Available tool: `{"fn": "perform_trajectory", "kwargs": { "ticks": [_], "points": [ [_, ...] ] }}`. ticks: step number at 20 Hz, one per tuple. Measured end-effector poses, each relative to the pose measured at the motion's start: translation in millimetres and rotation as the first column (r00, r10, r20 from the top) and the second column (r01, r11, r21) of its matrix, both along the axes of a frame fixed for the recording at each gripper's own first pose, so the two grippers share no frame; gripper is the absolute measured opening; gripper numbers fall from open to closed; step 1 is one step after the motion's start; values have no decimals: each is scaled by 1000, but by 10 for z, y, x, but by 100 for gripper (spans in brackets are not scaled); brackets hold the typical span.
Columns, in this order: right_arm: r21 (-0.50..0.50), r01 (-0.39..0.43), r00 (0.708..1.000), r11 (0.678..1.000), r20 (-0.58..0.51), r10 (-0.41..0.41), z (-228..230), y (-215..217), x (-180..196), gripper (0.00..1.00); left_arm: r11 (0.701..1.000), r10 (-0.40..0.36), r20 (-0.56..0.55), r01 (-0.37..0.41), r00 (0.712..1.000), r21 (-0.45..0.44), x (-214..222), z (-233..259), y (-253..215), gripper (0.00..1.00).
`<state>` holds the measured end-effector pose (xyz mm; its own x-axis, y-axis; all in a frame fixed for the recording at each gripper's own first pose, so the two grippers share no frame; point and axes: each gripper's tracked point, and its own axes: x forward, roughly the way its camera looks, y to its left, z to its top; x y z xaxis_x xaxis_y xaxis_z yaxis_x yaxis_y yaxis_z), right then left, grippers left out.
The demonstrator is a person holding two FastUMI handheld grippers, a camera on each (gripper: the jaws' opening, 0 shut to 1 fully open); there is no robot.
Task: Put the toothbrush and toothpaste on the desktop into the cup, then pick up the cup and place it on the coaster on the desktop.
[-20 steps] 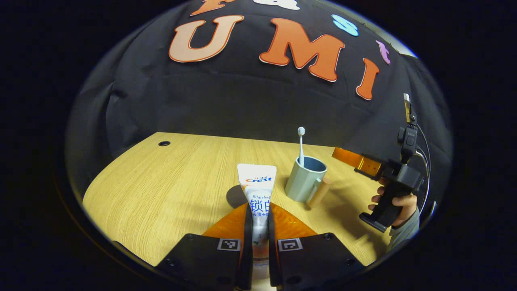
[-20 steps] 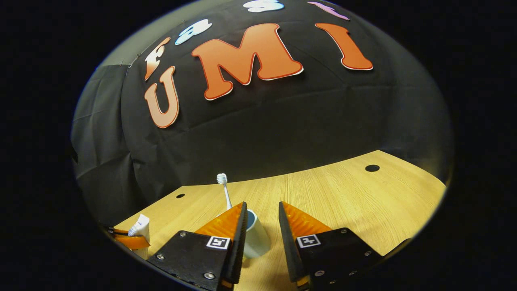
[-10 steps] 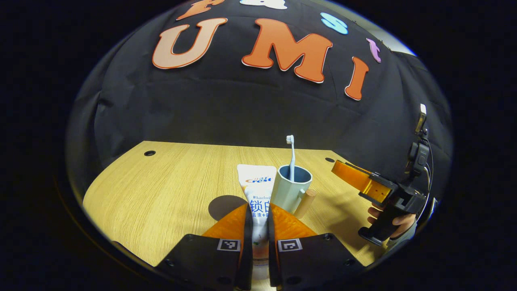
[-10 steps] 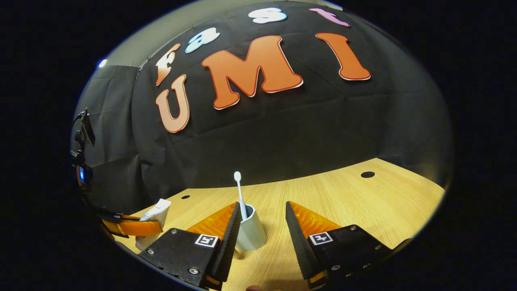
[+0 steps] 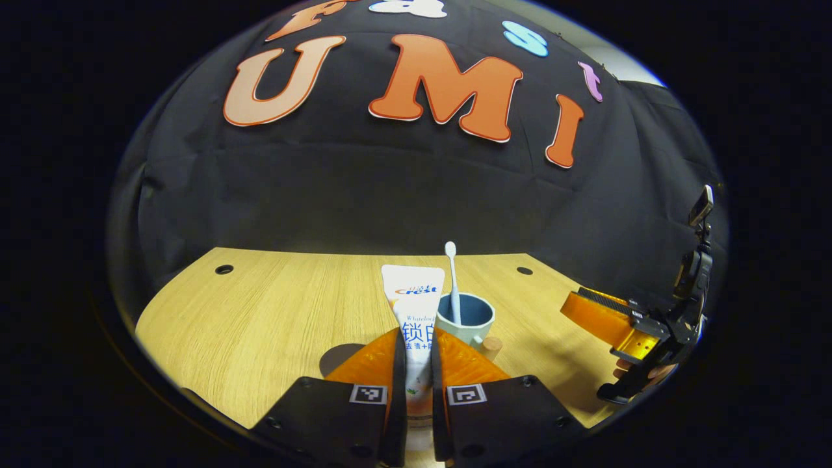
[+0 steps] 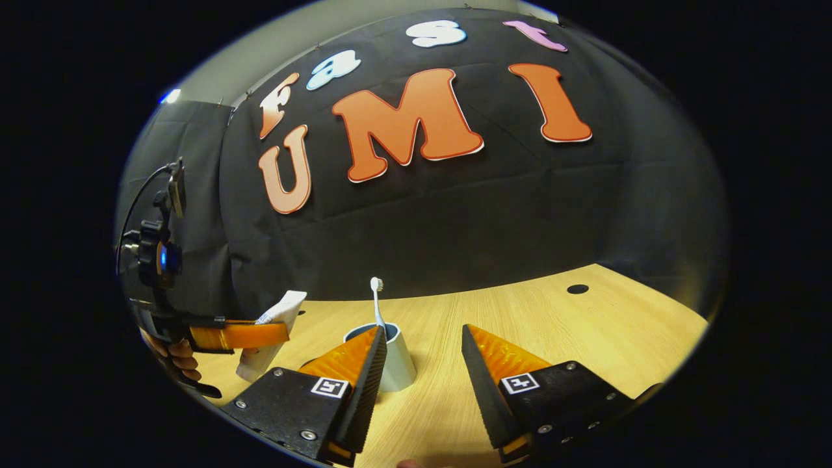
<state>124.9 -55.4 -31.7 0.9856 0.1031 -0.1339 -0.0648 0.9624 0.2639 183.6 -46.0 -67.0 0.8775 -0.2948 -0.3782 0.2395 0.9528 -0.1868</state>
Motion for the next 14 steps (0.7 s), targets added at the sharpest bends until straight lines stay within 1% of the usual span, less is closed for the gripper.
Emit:
{"fn": "perform_trajectory", "kwargs": {
  "ticks": [1,3,6,9,12,14],
  "points": [
    [-7,-2,1000,1000,0,2,9,-22,-35,71,1000,-5,11,5,1000,-9,50,11,-62,19],
    [-18,-14,1000,1000,1,14,-5,-22,-82,71,1000,-16,15,16,1000,-13,155,-61,-219,19],
    [-54,-29,999,998,-18,28,-90,-54,-164,71,999,-26,40,26,999,-22,329,-14,-421,20],
    [-101,-40,999,994,-23,38,-125,-72,-235,71,999,-27,94,30,995,-30,495,97,-515,19],
    [-116,-64,998,991,-28,61,-142,-31,-290,71,999,-28,152,31,988,-17,647,210,-581,19],
    [-134,-72,997,988,-26,69,-149,-28,-334,71,999,-34,188,41,982,-35,729,287,-635,19]
  ]
}}
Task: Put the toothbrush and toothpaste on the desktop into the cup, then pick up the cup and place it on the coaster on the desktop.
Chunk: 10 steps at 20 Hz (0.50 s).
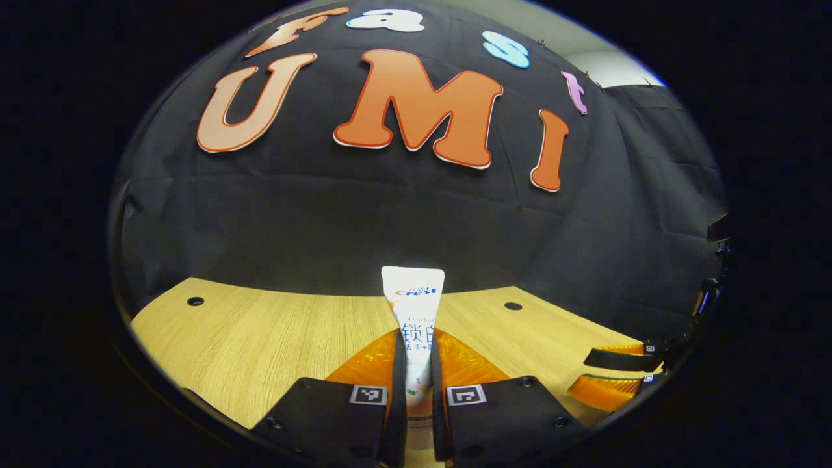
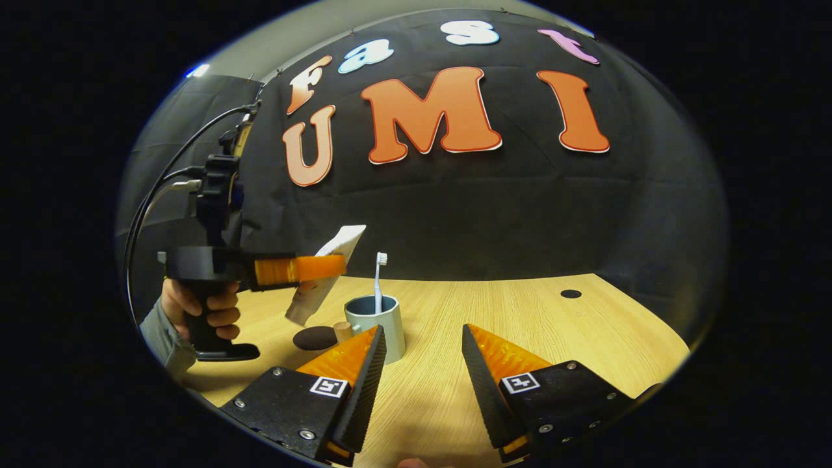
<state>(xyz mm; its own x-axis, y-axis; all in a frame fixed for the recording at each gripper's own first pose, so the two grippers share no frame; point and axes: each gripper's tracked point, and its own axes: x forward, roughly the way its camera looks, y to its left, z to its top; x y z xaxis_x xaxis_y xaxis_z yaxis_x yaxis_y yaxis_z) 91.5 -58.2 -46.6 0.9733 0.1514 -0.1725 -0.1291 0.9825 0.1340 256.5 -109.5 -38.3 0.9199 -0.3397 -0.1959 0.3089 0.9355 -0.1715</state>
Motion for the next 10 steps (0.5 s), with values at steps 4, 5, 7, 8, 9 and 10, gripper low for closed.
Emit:
{"fn": "perform_trajectory", "kwargs": {
  "ticks": [4,5,7,8,9,10],
  "points": [
    [-26,-4,1000,1000,-2,4,-17,-25,-62,71,999,-7,66,11,998,-51,148,122,-79,19],
    [-29,-4,1000,1000,0,4,-5,-15,-52,71,998,-5,77,10,997,-60,184,126,-92,19],
    [-25,-3,1000,1000,3,3,-18,-24,-55,72,996,3,98,6,995,-86,254,122,-110,19],
    [-23,-2,1000,1000,-1,2,-33,-24,-58,72,995,8,106,3,994,-100,305,107,-109,19],
    [-22,2,1000,1000,-10,-2,-57,-25,-56,71,993,8,111,5,994,-114,343,95,-127,19],
    [-21,5,1000,1000,-18,-6,-66,-31,-56,71,992,8,115,7,993,-128,363,80,-129,19]
  ]
}}
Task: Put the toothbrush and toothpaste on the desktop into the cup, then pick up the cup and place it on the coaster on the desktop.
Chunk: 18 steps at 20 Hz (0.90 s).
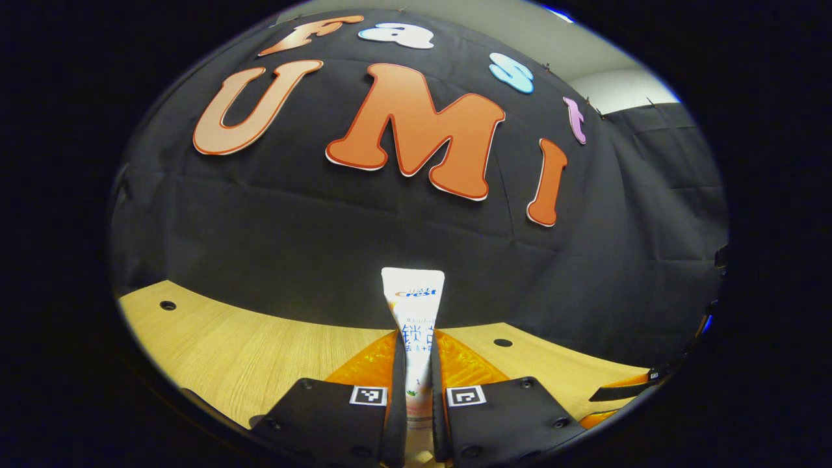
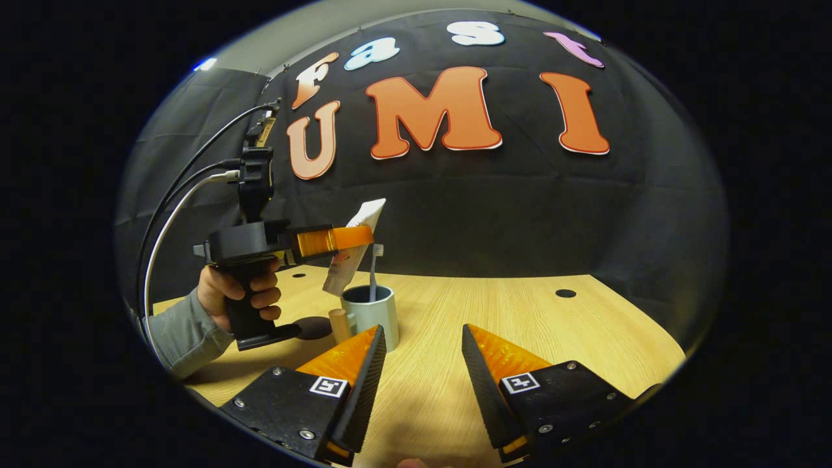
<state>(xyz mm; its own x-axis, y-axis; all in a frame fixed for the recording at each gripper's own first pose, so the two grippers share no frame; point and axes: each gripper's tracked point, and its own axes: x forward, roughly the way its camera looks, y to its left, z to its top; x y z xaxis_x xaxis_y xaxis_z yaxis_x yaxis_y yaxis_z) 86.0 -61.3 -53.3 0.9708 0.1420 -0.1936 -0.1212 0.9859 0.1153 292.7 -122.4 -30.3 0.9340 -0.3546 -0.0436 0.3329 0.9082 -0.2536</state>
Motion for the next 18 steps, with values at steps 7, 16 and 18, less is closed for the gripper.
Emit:
{"fn": "perform_trajectory", "kwargs": {
  "ticks": [7,16,18],
  "points": [
    [13,11,1000,1000,-7,-11,13,-13,-1,72,999,-16,29,17,999,-27,121,-38,-95,19],
    [16,20,1000,1000,14,-20,63,-15,-13,71,999,-32,-12,32,999,-8,193,-317,-214,20],
    [13,21,1000,1000,18,-22,91,-16,-20,71,999,-38,-23,38,999,0,169,-361,-221,22]
  ]
}}
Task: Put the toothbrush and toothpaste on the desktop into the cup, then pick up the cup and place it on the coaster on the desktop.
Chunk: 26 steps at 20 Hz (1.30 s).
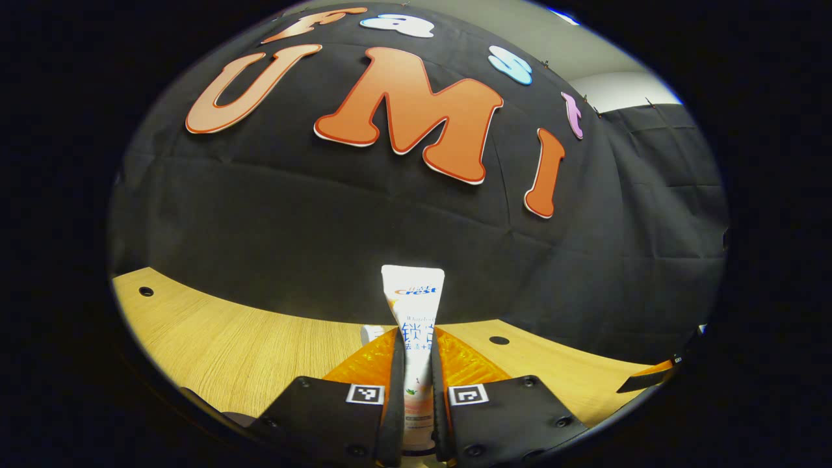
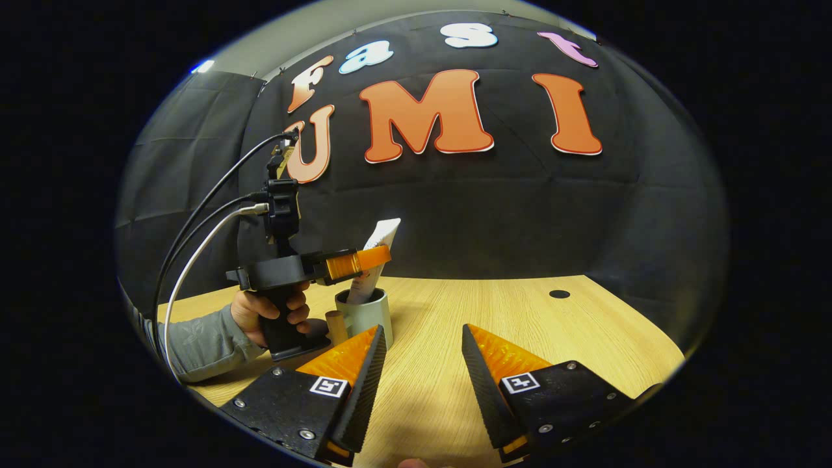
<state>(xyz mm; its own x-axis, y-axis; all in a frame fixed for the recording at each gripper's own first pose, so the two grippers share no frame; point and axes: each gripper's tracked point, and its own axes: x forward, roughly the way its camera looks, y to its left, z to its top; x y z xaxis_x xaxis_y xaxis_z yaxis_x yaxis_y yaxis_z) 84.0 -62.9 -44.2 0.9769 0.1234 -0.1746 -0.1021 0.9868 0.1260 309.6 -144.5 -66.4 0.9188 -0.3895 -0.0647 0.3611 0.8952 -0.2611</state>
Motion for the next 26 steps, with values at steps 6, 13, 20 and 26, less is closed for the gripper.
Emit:
{"fn": "perform_trajectory", "kwargs": {
  "ticks": [6,13,20,26],
  "points": [
    [-13,-6,1000,1000,9,6,71,62,-51,71,999,-35,16,34,999,36,-196,82,5,36],
    [-24,-42,999,999,22,43,177,336,-107,71,998,-29,71,24,997,64,-460,330,188,49],
    [-48,-59,998,997,4,59,253,553,-72,71,993,-2,58,-5,998,119,-788,483,528,78],
    [-54,-70,998,996,-2,70,363,730,-28,71,970,53,112,-78,992,232,-1129,568,939,94]
  ]
}}
